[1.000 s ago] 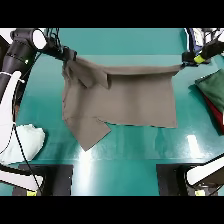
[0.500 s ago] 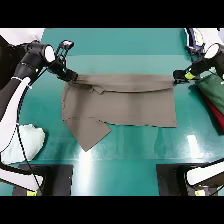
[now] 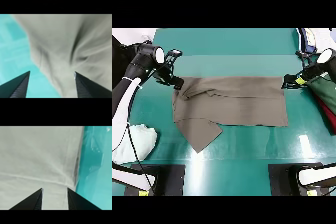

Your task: Fold the shirts.

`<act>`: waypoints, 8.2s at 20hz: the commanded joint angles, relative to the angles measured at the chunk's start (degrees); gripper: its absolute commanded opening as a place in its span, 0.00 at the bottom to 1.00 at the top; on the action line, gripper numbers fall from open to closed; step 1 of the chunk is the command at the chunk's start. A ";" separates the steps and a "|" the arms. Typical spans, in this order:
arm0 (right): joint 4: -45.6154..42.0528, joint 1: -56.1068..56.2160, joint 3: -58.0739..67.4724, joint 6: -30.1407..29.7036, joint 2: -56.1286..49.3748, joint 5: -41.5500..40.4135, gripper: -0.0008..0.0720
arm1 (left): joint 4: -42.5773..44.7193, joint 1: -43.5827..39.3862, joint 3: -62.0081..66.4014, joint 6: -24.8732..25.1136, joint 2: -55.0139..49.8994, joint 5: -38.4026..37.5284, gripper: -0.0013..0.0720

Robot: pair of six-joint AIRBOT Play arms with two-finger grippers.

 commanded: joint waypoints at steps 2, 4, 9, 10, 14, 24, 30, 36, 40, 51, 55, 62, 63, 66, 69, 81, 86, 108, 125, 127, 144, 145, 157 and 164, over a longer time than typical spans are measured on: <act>3.65 -0.96 0.76 -0.13 1.55 5.77 0.51 | -0.61 3.69 -0.09 -1.18 0.63 -9.18 0.90; 3.58 -1.03 -2.54 -0.59 4.48 5.79 0.51 | -5.11 5.81 -1.79 -2.05 2.73 -10.25 0.90; 3.63 -1.20 -16.98 -1.01 15.37 1.07 0.51 | -8.55 6.19 -20.72 -9.99 17.44 -3.93 0.90; 3.63 -1.22 -18.95 -1.01 17.07 -0.15 0.51 | -10.56 6.16 -25.97 -11.21 21.16 -2.23 0.90; 3.76 -1.25 -23.56 -0.96 21.68 -3.21 0.51 | -17.18 6.16 -47.58 -16.81 35.87 3.82 0.90; 6.25 -0.79 -23.67 -0.96 23.56 -2.95 0.51 | -23.65 -4.57 -59.49 -23.23 43.06 10.71 0.90; 6.60 -0.83 -23.67 -0.98 23.56 -2.86 0.51 | -22.60 -10.34 -60.54 -27.30 42.80 12.70 0.90; 6.60 -0.83 -23.67 -0.96 23.56 -2.75 0.51 | -22.62 -10.34 -62.27 -28.55 42.80 17.86 0.90; 6.62 -0.83 -23.67 -0.98 23.56 -2.29 0.51 | -22.77 -10.34 -62.53 -28.61 42.80 19.08 0.90; 6.62 -0.83 -23.67 -0.98 23.56 -1.31 0.51 | -22.91 -10.34 -64.24 -29.66 42.73 22.86 0.90; 6.60 -0.83 -23.67 -0.98 23.56 -0.94 0.51 | -25.97 -10.34 -64.22 -29.16 37.48 22.67 0.90; 6.49 -0.83 -23.67 -0.98 23.56 -0.33 0.51 | -30.97 -10.34 -64.15 -23.52 36.70 24.39 0.06; 6.47 -0.83 -23.67 -0.98 23.56 -0.17 0.51 | -30.58 -10.34 -63.82 -23.54 36.70 23.43 0.06; 6.01 -1.49 -23.71 -0.98 23.54 2.12 0.51 | -28.65 -10.34 -60.52 -21.33 37.16 18.91 0.06; 6.03 -4.52 -26.16 -0.98 23.56 3.54 0.51 | -26.95 -10.34 -54.88 -18.16 37.24 13.22 0.06; 6.05 -12.44 -44.70 -2.54 23.54 -5.88 0.51 | -25.64 -10.34 -47.08 -16.04 37.24 9.53 0.06; 6.19 -10.01 -44.65 -2.58 23.52 -8.09 0.51 | -25.66 -10.34 -47.08 -16.04 37.24 9.53 0.06; 12.28 -16.37 -43.91 -3.30 45.66 2.56 0.03 | -20.94 -17.07 -42.51 -19.52 51.43 10.43 0.06; 14.05 -9.20 -11.96 -3.39 11.43 -6.25 0.03 | -5.18 -4.87 -42.49 -30.93 39.89 38.40 0.06; 14.08 -8.02 -8.94 -3.37 8.37 -7.54 0.03 | -6.38 -2.93 -42.51 -29.53 39.12 42.14 0.06; 18.73 -7.43 -4.90 -3.37 0.52 -15.45 0.64 | -3.82 -2.45 -37.18 -28.02 30.67 48.83 0.86; 18.71 -8.17 -4.87 -3.39 0.52 -13.73 0.64 | -3.85 -2.45 -35.89 -28.02 30.67 46.99 0.86; 24.79 -20.24 -4.90 -15.67 -9.16 5.77 0.64 | -11.63 -2.62 -33.94 -23.52 30.67 29.35 0.06; 26.16 -18.34 -4.90 -17.79 -13.40 4.85 0.64 | -12.87 -2.62 -33.94 -23.50 30.60 27.91 0.06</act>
